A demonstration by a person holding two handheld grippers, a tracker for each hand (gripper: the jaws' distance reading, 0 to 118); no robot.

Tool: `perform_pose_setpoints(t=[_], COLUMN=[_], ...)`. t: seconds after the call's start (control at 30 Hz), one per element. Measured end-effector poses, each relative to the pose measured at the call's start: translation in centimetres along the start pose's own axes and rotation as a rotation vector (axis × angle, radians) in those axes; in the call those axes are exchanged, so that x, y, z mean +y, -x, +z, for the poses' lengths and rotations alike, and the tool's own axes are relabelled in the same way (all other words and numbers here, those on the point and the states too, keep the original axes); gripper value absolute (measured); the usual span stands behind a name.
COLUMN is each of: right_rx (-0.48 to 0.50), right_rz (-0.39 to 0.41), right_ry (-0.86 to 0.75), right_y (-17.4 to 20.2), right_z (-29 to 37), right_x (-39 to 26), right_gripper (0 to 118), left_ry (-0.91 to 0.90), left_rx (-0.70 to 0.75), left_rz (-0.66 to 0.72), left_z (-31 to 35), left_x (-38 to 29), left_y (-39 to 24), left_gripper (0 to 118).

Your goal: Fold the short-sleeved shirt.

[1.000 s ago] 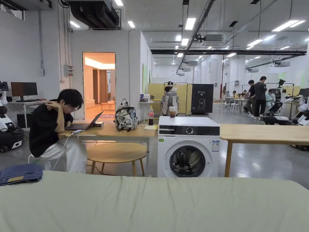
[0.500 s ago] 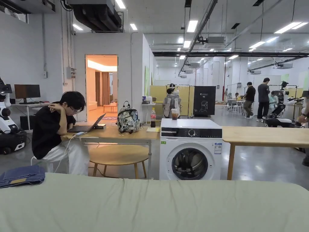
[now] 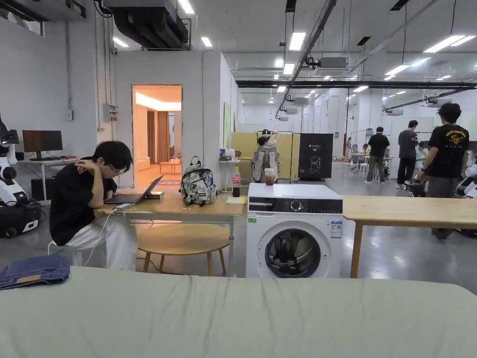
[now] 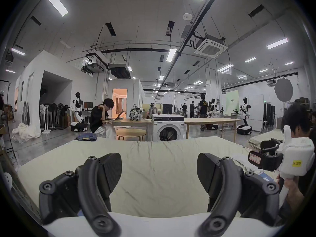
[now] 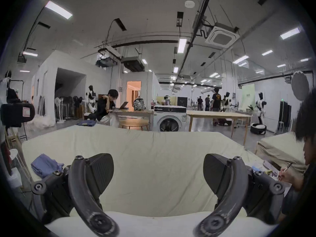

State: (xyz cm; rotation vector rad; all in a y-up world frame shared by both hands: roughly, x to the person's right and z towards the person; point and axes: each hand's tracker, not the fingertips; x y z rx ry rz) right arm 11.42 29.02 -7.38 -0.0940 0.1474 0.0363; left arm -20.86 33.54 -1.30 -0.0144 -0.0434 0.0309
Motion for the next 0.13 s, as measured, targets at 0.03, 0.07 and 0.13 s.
perform_pose_setpoints(t=[0.03,0.07,0.13], right_rx=[0.005,0.016,0.024], right_rz=[-0.004,-0.012,-0.021], right_ry=[-0.002,0.001,0.007], right_y=[-0.05,-0.16,-0.26], right_z=[0.01,-0.04,-0.10], right_x=[0.03,0.05,0.15], right_gripper=[107,107,107], left_ry=[0.000,0.001,0.000], left_rx=[0.000,0.000,0.000], left_rz=[0.001,0.002,0.000], left_z=[0.01,0.04,0.11], left_x=[0.01,0.02,0.02], left_y=[0.02,0.03,0.05], left_gripper=[92,92,92])
